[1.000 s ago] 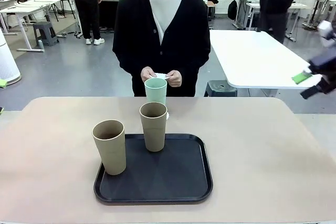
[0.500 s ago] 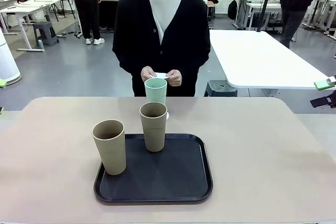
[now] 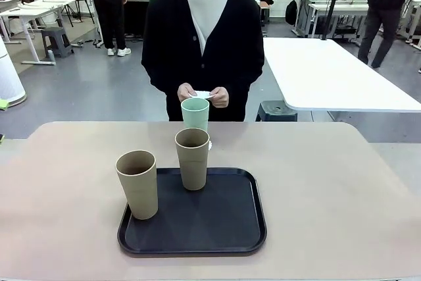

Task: Place coasters on the table and set cups on them.
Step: Take one Reusable plastic cup from the Flat Tray and place it on a coaster set by the human.

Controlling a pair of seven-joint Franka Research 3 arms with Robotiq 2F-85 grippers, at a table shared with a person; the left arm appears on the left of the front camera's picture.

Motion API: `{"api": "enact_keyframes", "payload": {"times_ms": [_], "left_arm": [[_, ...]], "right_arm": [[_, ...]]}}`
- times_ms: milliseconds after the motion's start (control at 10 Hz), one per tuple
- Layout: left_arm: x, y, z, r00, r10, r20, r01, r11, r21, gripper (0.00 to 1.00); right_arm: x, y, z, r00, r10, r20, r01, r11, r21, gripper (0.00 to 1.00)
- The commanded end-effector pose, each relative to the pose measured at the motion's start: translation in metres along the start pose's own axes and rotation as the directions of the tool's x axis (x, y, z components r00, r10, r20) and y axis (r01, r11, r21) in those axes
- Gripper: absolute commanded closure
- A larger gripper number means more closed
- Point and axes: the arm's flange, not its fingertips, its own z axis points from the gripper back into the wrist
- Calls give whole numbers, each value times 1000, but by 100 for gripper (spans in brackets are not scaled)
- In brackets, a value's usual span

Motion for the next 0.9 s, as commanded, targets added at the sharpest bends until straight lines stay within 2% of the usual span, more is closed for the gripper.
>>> {"api": "enact_keyframes", "payload": {"times_ms": [0,100,800], "left_arm": [[-1,0,1,1000,-3,1,3,1000,-9,0],[-1,0,1,1000,-3,1,3,1000,-9,0],[-1,0,1,1000,-3,1,3,1000,-9,0]], "right_arm": [[-7,7,-4,999,-47,20,47,999,-18,0],[-6,7,-5,998,-46,38,47,999,-17,0],[-7,4,4,1000,-25,14,25,1000,-11,0]]}}
